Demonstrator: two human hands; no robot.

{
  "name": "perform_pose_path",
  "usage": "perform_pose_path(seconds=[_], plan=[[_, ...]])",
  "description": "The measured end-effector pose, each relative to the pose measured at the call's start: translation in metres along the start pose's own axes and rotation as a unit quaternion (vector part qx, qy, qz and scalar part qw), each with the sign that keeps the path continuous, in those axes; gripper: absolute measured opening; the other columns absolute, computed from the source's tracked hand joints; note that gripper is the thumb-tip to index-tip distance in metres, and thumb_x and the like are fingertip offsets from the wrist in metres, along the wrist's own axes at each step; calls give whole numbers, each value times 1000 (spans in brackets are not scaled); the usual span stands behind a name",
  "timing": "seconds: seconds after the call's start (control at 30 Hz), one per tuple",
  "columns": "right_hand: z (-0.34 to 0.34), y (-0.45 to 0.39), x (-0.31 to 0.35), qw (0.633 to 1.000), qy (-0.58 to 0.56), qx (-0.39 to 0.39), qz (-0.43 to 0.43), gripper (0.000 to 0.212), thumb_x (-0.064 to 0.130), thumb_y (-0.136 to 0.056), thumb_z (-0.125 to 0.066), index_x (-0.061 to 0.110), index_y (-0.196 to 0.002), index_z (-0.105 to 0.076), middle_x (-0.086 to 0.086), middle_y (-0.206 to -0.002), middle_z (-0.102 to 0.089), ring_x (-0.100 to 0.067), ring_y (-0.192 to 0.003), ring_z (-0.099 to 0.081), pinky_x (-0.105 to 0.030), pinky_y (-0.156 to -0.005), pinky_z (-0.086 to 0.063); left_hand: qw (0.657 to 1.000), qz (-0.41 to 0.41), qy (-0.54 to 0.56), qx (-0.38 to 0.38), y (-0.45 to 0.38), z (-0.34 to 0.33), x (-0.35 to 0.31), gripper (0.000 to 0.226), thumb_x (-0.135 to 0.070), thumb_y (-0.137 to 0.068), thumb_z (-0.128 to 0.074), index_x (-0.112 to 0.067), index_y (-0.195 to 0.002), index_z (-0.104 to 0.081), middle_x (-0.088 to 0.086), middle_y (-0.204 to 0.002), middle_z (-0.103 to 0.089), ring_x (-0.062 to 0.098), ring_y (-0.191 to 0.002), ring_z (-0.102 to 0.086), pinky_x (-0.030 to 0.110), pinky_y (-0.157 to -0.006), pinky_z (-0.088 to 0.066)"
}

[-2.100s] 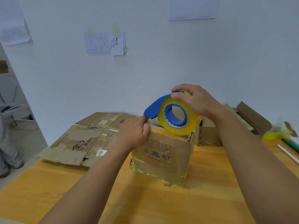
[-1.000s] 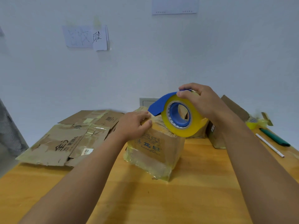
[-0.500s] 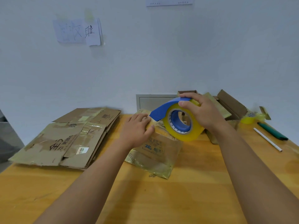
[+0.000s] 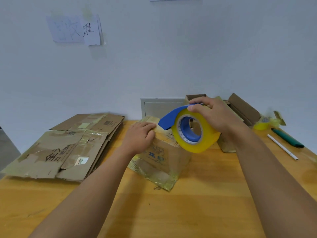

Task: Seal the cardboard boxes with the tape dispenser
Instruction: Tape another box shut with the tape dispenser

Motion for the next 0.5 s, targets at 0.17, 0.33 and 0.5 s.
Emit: perform_pose_path(seconds=[0.17,0.33,0.5], plan=[[3,29,-22,999,-18,-40,-1,23,47,-88,-62,45,-111,-68,30,-109,-60,20,-99,-51,-17,-76,-41,1000,-3,-2,22,-2,-1,-3,67,-47,-86,-14,-35,-139,-54,-6,-145,-51,14,-134,-38,38,-114,-21],[-2,44,-31,994,-48,-99,4,22,44,-86,-60,47,-107,-65,38,-105,-61,14,-101,-55,-18,-81,-44,999,-39,-20,6,4,-3,-26,54,-42,-100,-19,-23,-132,-59,-2,-134,-57,17,-129,-44,36,-111,-27],[-9,48,-32,988,-62,-139,2,27,49,-81,-58,45,-106,-66,43,-100,-59,13,-99,-56,-16,-76,-43,995,-99,-21,24,16,-11,-53,83,-82,-87,-14,-31,-147,-40,-8,-147,-46,12,-136,-36,36,-116,-22]])
Point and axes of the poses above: each hand's wrist, its own y-axis away from the middle knuckle, its own z-axis out of the back of the hand, x = y × z, the point moved 4 cm from there along -y, towards the middle knuckle
